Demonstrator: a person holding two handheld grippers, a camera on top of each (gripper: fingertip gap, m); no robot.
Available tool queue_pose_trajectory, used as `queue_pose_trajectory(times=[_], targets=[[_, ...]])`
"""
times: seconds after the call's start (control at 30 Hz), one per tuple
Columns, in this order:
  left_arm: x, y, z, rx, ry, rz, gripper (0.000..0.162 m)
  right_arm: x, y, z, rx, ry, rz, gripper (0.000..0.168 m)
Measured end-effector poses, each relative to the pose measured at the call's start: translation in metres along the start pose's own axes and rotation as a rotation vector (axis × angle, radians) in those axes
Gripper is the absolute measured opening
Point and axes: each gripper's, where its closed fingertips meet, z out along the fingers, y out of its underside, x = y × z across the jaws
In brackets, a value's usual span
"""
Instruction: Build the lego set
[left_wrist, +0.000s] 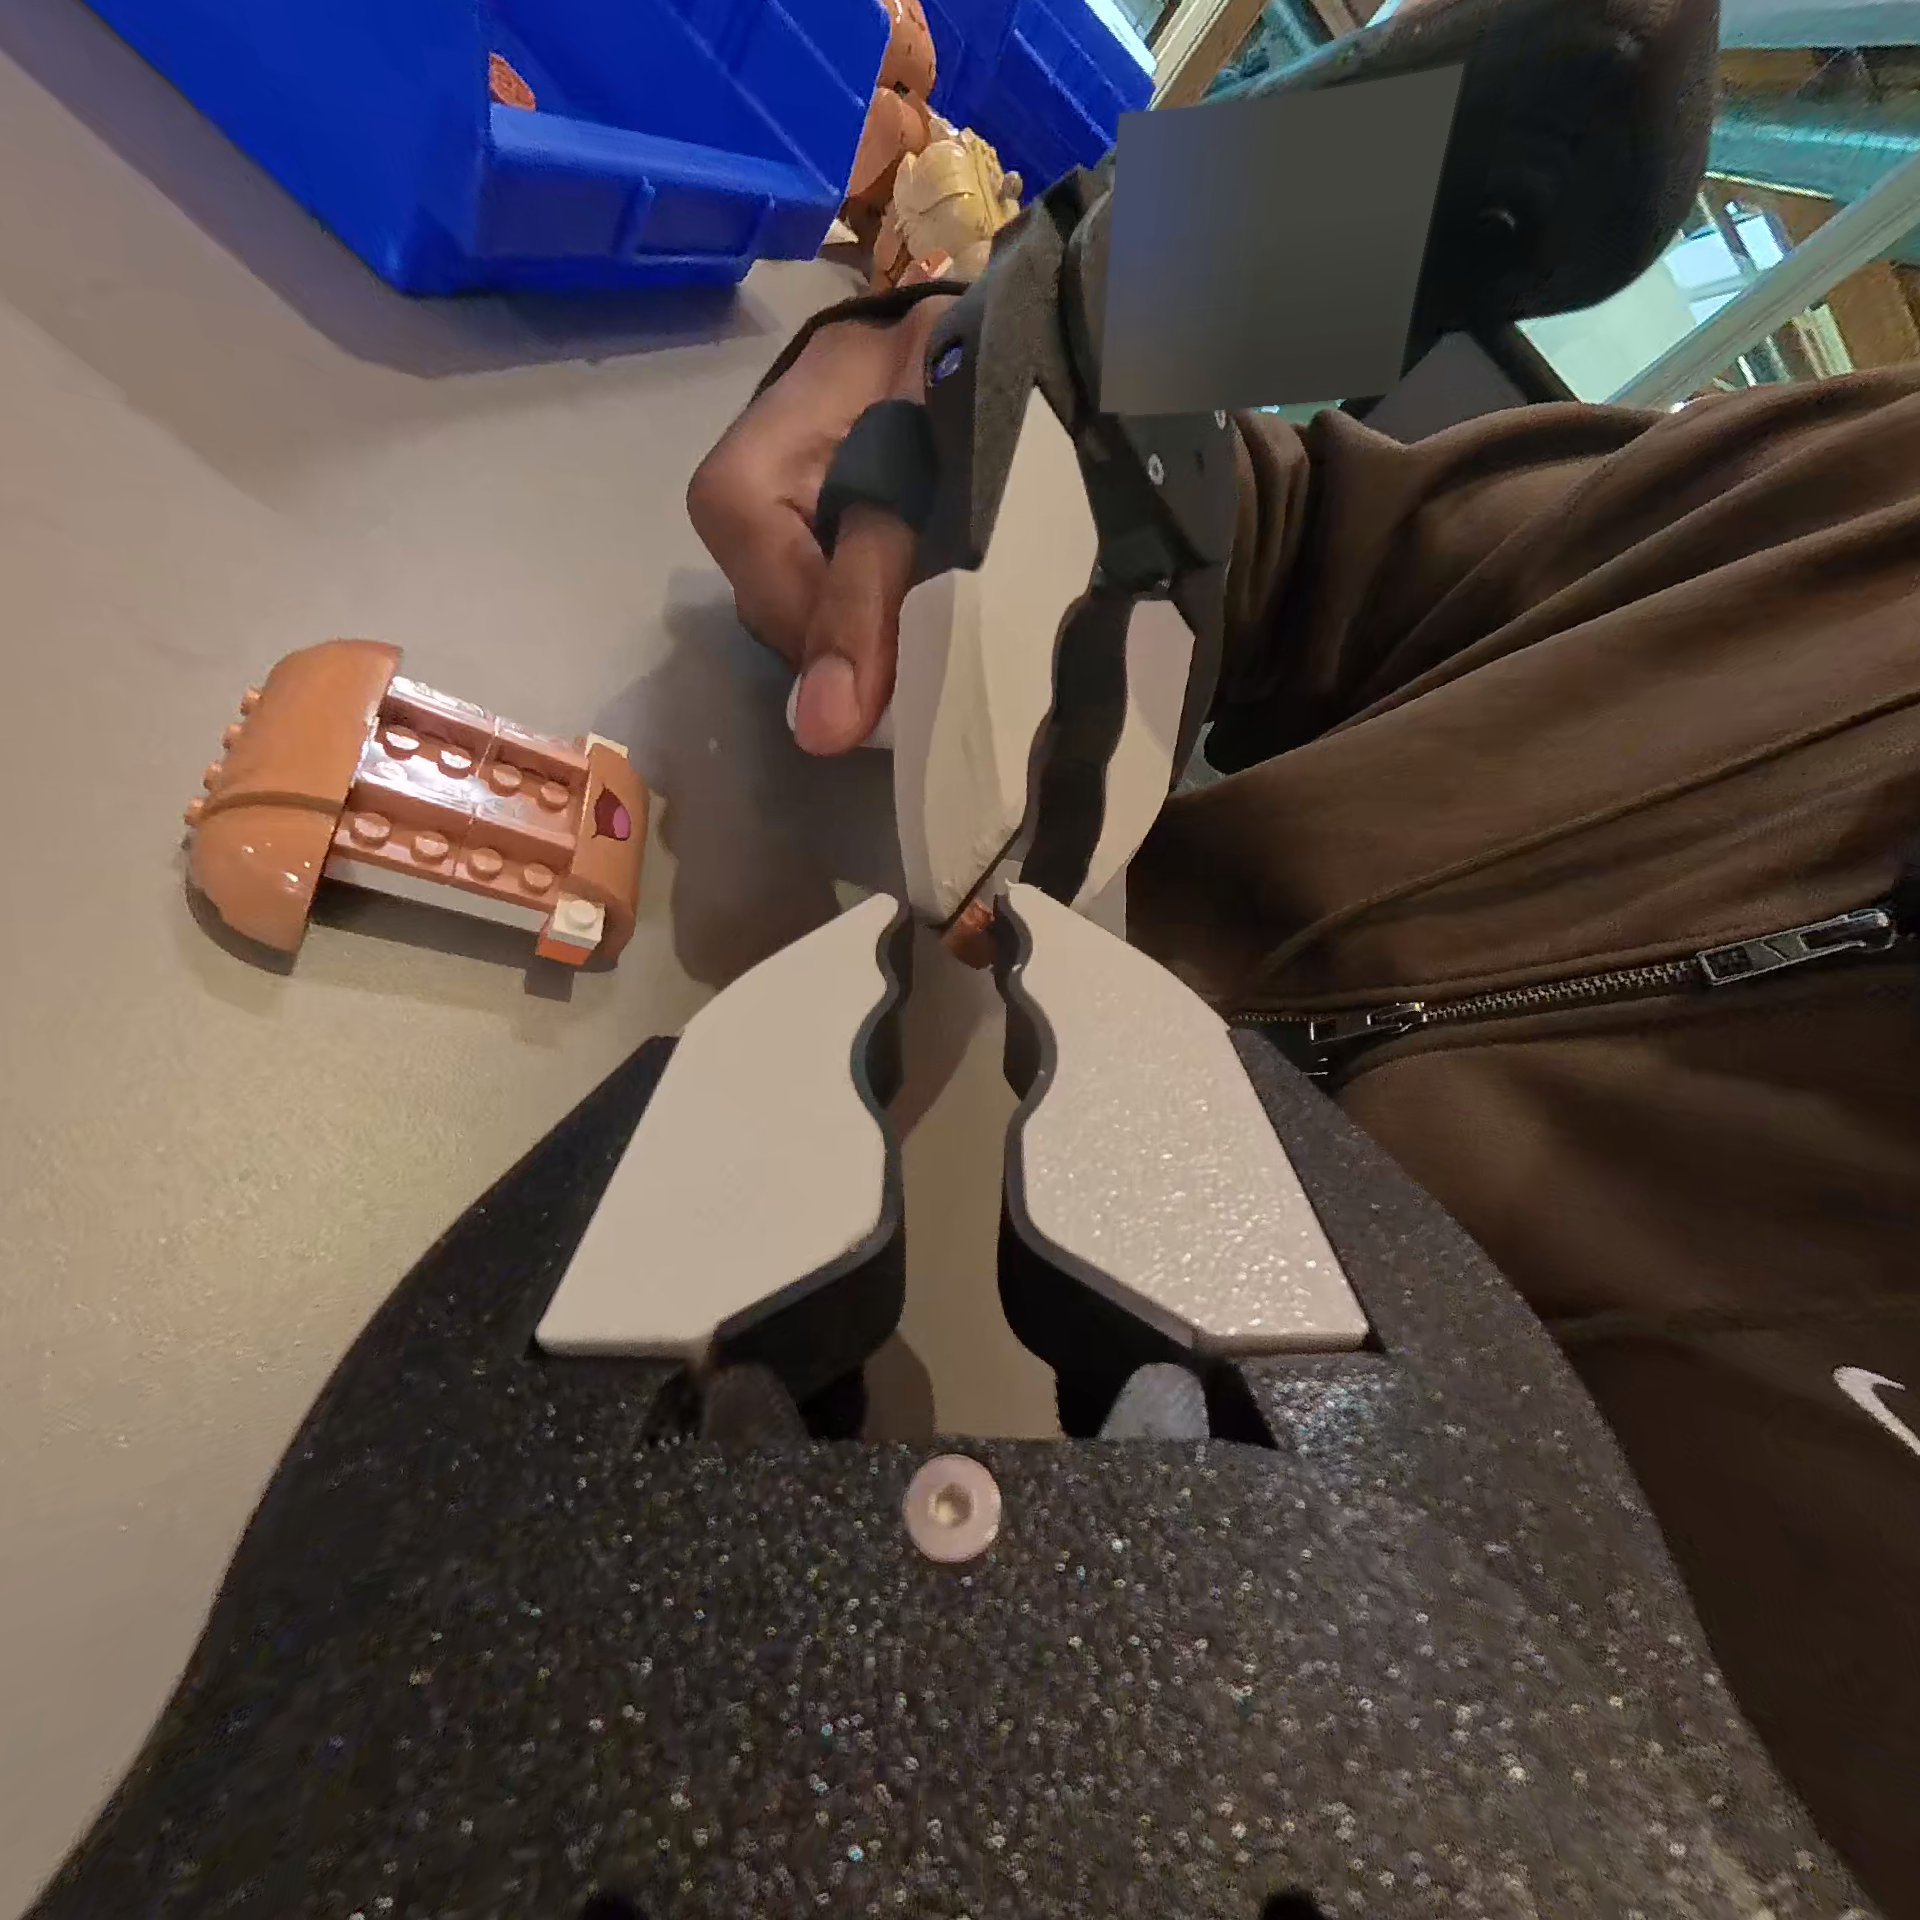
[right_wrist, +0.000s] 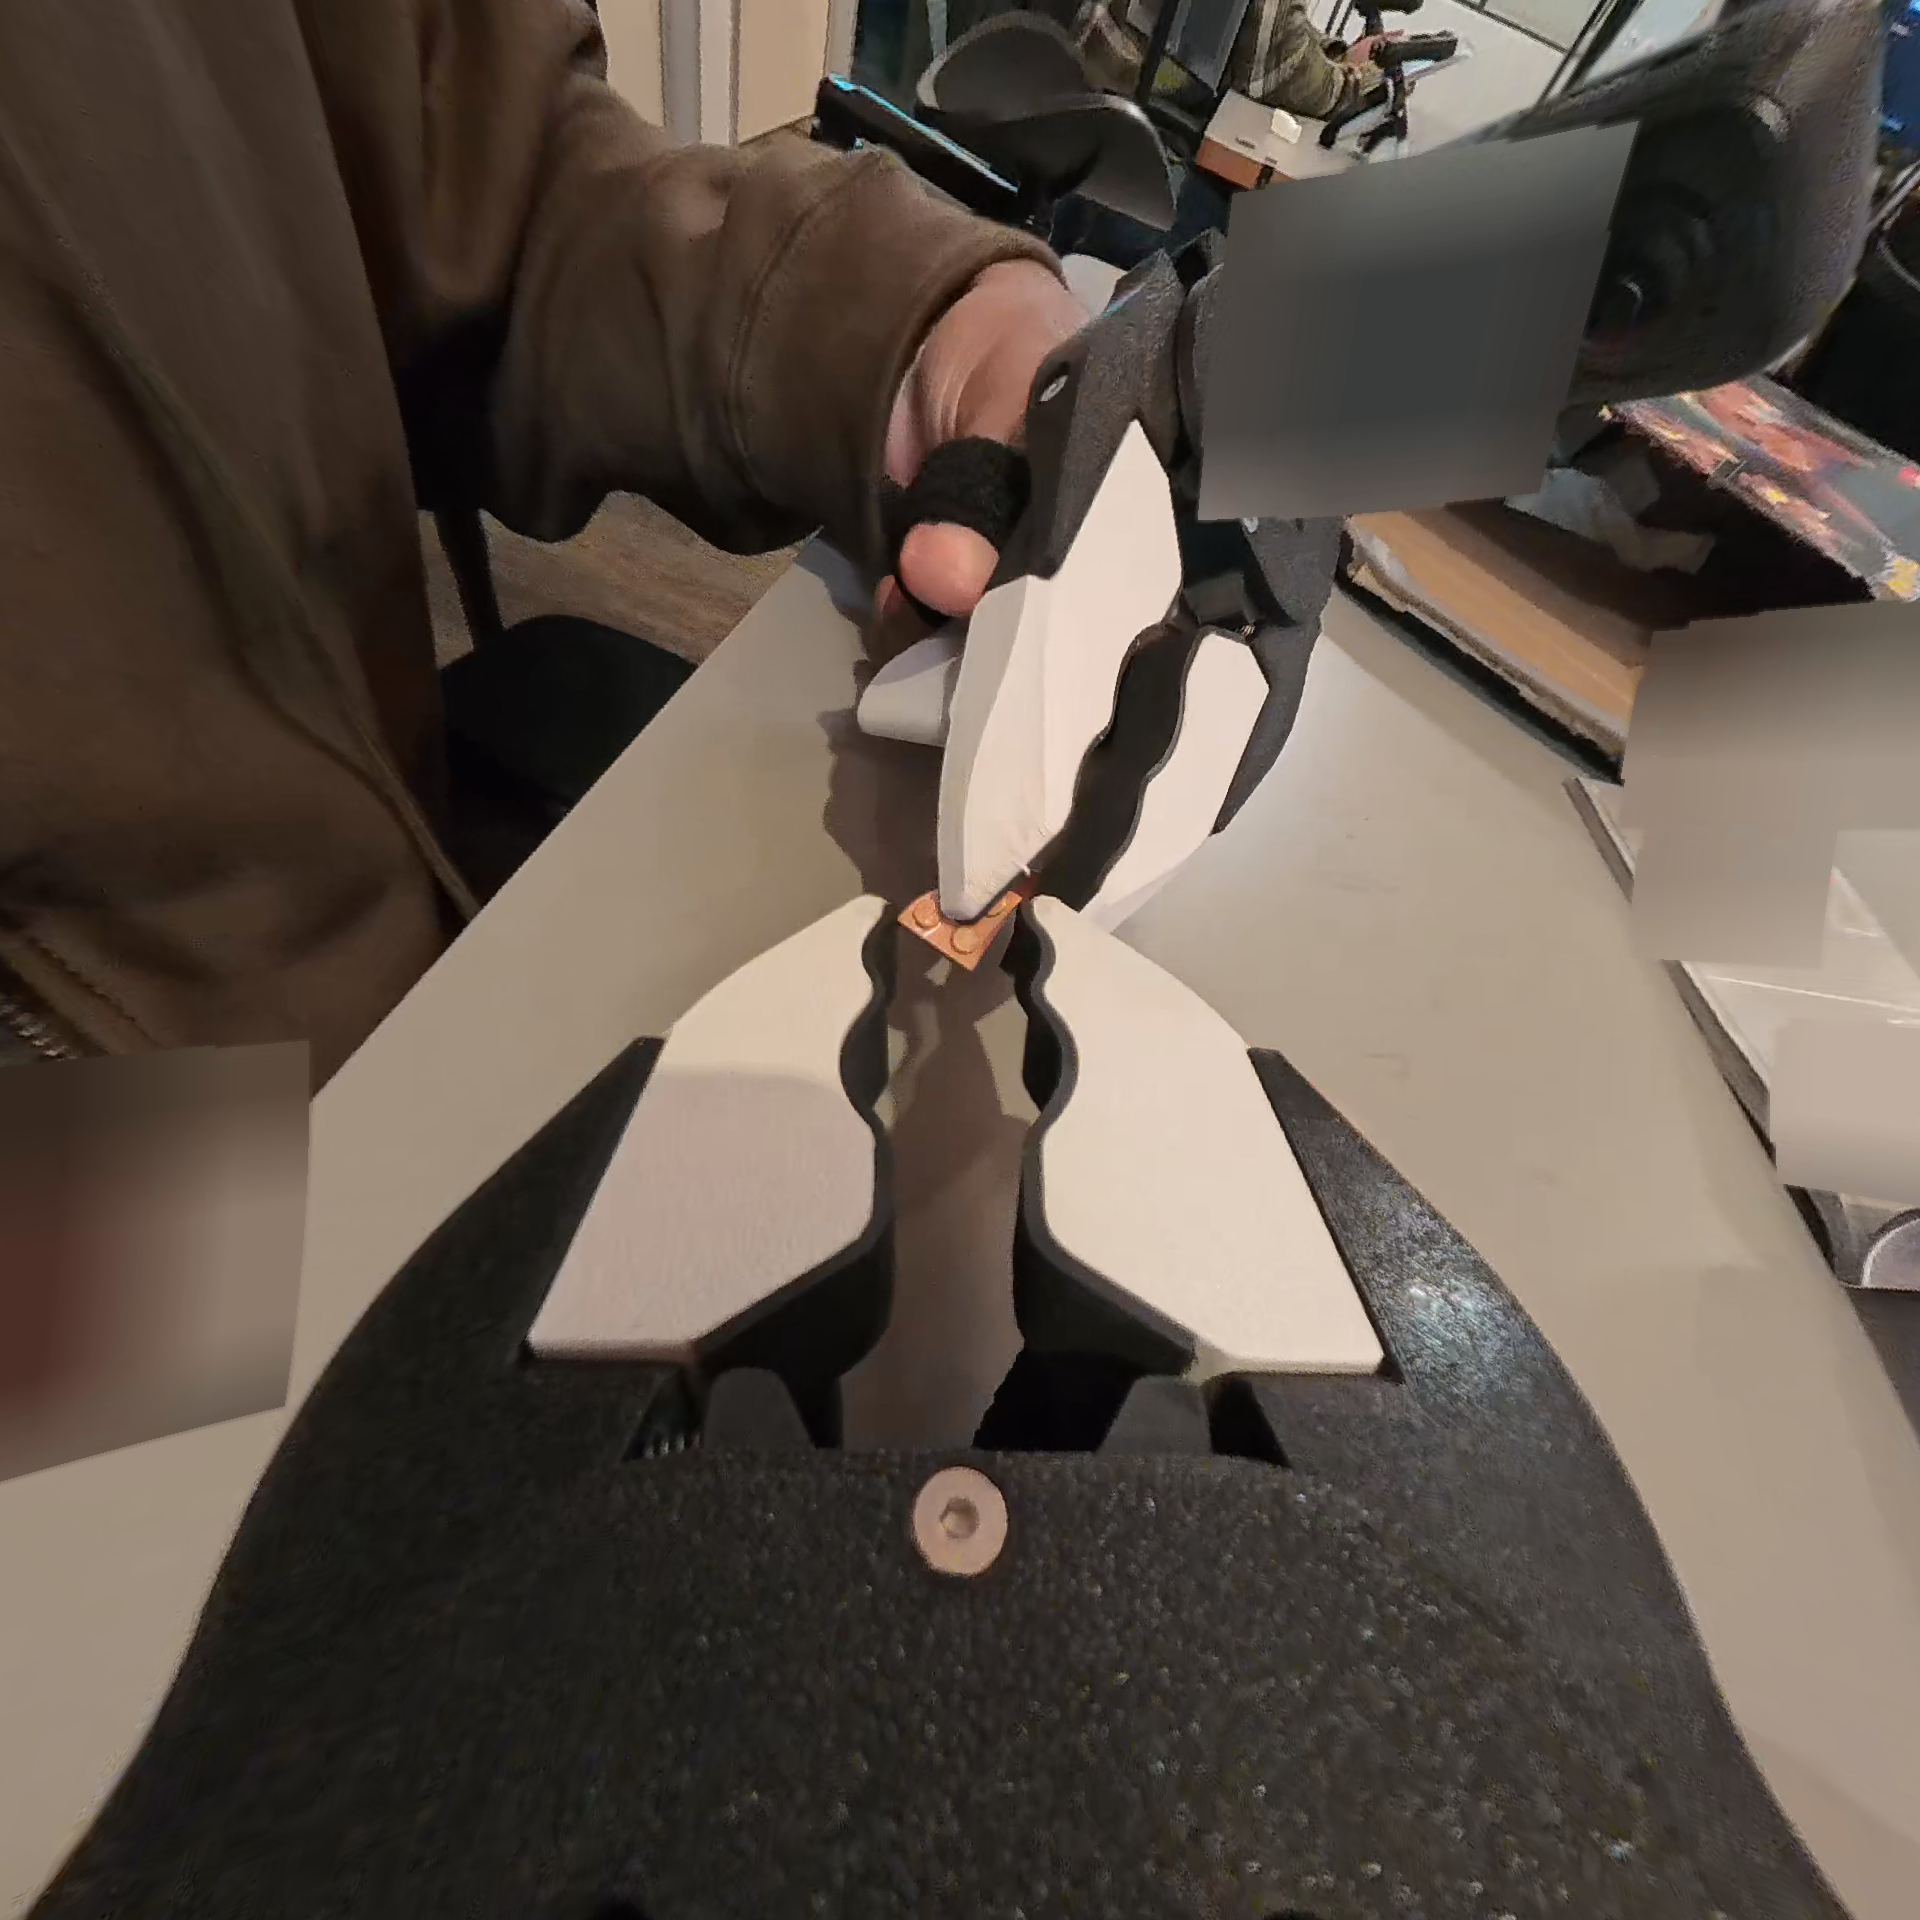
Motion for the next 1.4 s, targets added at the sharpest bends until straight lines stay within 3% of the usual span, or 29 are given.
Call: queue_pose_trajectory(times=[0.33,0.43,0.67,0.83,1.13,1.4], targets=[[-0.002,-0.006,-0.001,0.045,0.019,-0.095,0.011,0.007,-0.001,-0.003,0.001,0.054,-0.051,0.021],[-0.003,-0.008,-0.003,0.069,0.015,-0.111,0.01,0.014,0.003,-0.007,-0.032,0.106,-0.046,0.033],[-0.044,-0.01,-0.021,0.166,-0.299,-0.183,0.01,0.037,0.038,-0.019,-0.289,0.307,-0.034,0.038],[-0.06,-0.003,-0.025,0.144,-0.496,-0.165,0.01,0.039,0.053,-0.014,-0.388,0.313,-0.011,0.035],[-0.063,0.007,-0.021,0.063,-0.557,-0.156,0.017,0.037,0.062,-0.014,-0.447,0.258,-0.013,0.029],[-0.07,0.007,-0.038,-0.031,-0.7,0.067,0.034,0.047,0.074,-0.036,-0.487,0.271,-0.003,0.029]])
